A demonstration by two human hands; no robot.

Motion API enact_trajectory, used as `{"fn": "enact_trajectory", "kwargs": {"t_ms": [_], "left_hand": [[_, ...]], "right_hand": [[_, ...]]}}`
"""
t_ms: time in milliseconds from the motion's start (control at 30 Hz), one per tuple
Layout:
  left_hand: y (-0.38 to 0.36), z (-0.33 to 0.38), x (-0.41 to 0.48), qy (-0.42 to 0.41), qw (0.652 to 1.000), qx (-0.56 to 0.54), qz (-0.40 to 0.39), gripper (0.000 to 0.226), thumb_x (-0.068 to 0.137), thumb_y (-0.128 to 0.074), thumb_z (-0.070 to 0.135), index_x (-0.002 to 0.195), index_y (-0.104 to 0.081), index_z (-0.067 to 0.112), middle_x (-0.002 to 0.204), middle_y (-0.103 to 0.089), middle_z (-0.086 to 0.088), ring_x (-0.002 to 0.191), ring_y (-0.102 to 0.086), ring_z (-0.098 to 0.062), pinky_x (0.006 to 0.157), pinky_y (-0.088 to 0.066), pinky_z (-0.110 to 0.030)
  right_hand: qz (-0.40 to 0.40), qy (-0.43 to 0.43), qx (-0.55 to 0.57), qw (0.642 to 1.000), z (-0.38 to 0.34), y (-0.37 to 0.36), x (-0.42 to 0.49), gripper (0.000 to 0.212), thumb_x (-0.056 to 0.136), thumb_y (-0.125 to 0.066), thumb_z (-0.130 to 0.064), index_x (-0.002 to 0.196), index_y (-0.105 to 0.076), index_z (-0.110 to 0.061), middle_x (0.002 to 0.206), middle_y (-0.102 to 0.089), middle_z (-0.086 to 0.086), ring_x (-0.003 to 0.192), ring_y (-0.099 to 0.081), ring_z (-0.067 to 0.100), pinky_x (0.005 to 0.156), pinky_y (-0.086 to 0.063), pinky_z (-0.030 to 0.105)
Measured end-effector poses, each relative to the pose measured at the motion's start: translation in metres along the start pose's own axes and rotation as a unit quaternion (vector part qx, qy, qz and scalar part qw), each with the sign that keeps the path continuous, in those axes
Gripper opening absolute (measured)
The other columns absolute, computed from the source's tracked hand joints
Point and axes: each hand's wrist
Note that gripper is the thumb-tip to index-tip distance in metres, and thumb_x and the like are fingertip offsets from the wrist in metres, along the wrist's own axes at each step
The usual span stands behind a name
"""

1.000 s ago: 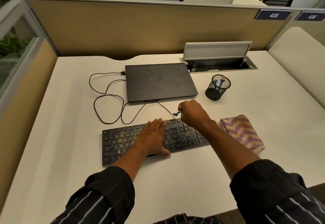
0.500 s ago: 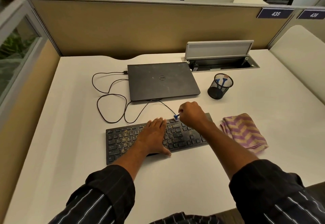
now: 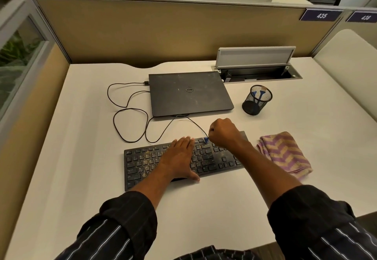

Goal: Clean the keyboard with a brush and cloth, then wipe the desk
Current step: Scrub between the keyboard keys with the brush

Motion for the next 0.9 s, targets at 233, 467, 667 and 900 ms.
{"fn": "enact_trajectory", "kwargs": {"t_ms": [233, 467, 667, 900], "left_hand": [[-0.001, -0.001, 0.000, -0.002, 1.000, -0.004, 0.007, 0.139, 0.065, -0.070, 0.081, 0.160, 0.002, 0.010, 0.168, -0.001, -0.010, 0.155, -0.001, -0.027, 0.126, -0.005, -0.043], [-0.002, -0.003, 0.000, -0.003, 1.000, -0.003, 0.010, 0.139, 0.065, -0.069, 0.082, 0.160, 0.001, 0.011, 0.168, -0.002, -0.009, 0.155, -0.002, -0.027, 0.126, -0.005, -0.043], [-0.001, -0.003, -0.002, -0.003, 1.000, 0.002, 0.015, 0.138, 0.066, -0.068, 0.082, 0.160, 0.002, 0.009, 0.168, -0.001, -0.011, 0.155, -0.001, -0.027, 0.126, -0.004, -0.041], [-0.002, -0.005, -0.003, -0.005, 1.000, 0.004, 0.019, 0.138, 0.067, -0.068, 0.082, 0.160, 0.003, 0.009, 0.168, -0.001, -0.011, 0.155, -0.001, -0.027, 0.126, -0.003, -0.040]], "right_hand": [[0.028, 0.006, 0.011, 1.000, -0.001, 0.004, 0.003, 0.020, 0.088, -0.059, -0.013, 0.093, -0.074, -0.002, 0.091, -0.073, 0.012, 0.079, -0.064, 0.024, 0.068, -0.047, 0.027], [0.025, 0.023, 0.013, 0.999, -0.003, 0.003, 0.006, 0.020, 0.087, -0.055, -0.009, 0.087, -0.075, -0.002, 0.087, -0.073, 0.011, 0.075, -0.065, 0.024, 0.066, -0.053, 0.030], [-0.002, 0.037, -0.004, 0.999, -0.005, -0.007, 0.004, 0.020, 0.089, -0.057, -0.015, 0.090, -0.075, -0.006, 0.086, -0.073, 0.011, 0.075, -0.065, 0.022, 0.071, -0.058, 0.033], [0.020, 0.048, 0.016, 0.999, -0.010, -0.001, 0.004, 0.023, 0.090, -0.053, -0.010, 0.086, -0.074, -0.005, 0.084, -0.072, 0.010, 0.074, -0.064, 0.022, 0.065, -0.052, 0.028]]}}
Point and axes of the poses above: each hand's wrist, its own x-axis towards the middle knuckle, its own y-axis out of the back of the hand, z = x × y
